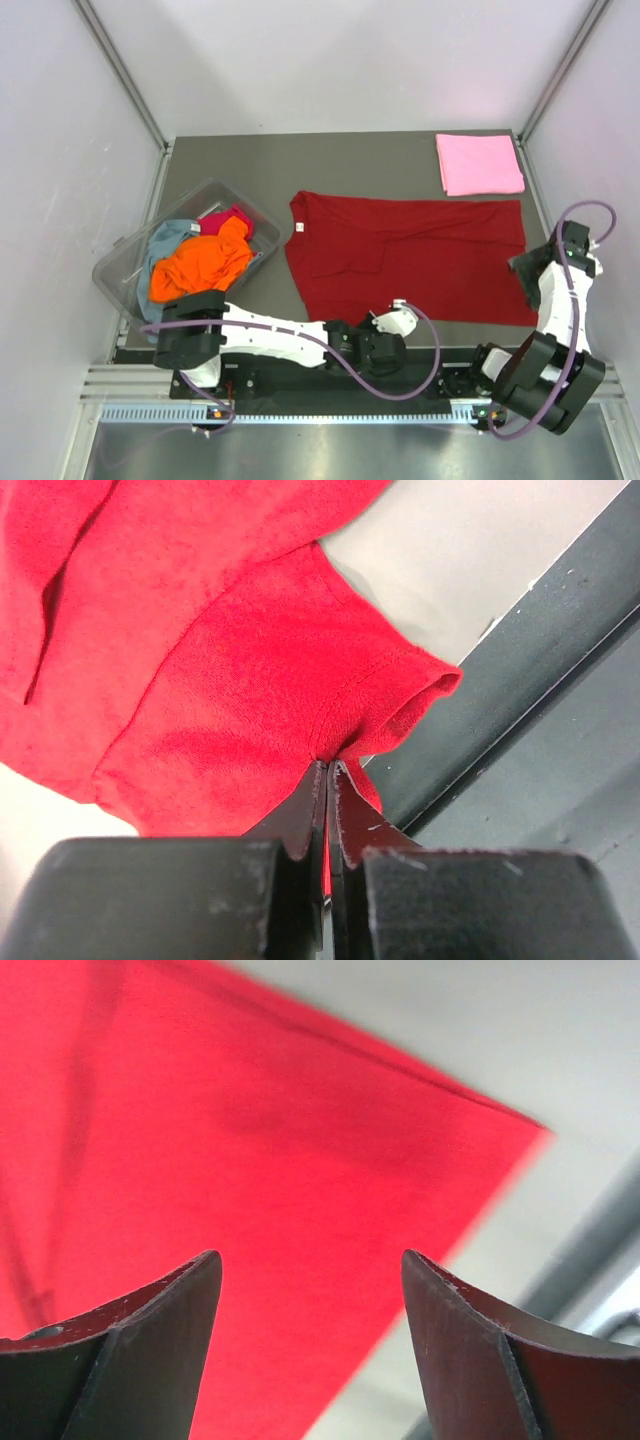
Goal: Fold and stack the t-shirts
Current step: Fold the tshirt
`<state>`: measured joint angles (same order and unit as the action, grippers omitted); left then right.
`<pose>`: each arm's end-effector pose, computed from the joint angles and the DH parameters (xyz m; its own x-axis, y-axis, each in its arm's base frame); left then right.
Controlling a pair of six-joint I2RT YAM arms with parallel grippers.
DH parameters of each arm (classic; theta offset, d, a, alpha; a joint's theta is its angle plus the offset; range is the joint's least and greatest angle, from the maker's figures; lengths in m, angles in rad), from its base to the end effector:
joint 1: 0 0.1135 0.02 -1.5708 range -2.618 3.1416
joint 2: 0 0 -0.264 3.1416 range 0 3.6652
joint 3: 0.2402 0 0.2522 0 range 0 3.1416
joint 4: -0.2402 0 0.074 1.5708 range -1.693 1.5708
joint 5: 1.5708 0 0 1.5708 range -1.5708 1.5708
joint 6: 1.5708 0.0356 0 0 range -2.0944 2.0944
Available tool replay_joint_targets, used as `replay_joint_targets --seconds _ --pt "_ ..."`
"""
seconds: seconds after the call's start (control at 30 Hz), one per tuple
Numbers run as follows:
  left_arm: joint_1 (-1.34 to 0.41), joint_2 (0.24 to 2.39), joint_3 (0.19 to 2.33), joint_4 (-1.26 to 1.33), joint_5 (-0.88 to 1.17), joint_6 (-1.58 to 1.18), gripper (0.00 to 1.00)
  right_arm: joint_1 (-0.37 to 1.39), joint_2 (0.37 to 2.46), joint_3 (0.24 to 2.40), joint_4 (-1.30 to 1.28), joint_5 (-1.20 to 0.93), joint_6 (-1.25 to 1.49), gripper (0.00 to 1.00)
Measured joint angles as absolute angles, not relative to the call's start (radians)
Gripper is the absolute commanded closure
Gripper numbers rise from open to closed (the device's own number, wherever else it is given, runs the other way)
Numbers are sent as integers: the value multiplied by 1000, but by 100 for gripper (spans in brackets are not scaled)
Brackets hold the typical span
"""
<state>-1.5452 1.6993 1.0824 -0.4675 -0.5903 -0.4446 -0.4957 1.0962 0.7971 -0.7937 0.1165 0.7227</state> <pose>0.0284 -0.3361 0.1910 -0.3747 0.6768 -0.6336 0.7340 0.6341 0.2432 0.1752 -0.0994 0.2364 -0.2422 0.8778 -0.4133 0.9062 0.3568 0.2268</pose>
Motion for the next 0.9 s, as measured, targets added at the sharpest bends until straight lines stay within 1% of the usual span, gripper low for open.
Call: replay_joint_targets --seconds 0.17,0.2,0.27,0.3,0.37,0.73,0.9 --pt "-1534 1653 1061 -463 -593 -429 100 -609 1094 733 -839 170 729 31" --pt "-1529 1646 1058 -463 -592 -423 100 -631 1092 723 -839 177 728 35" --pt "-1515 1636 1053 -463 -592 -415 100 -676 1081 692 -831 196 723 40" --pt "-1509 1631 1052 -463 -593 -412 100 -694 1076 674 -824 199 718 45" --pt "-1496 1622 1049 -463 -592 -406 100 -727 1074 645 -808 203 709 47" --pt "-1428 1549 1029 -463 -580 -390 100 -797 1119 592 -731 227 709 51" --pt "-1419 1538 1029 -463 -573 -390 100 -844 1131 536 -656 215 710 52"
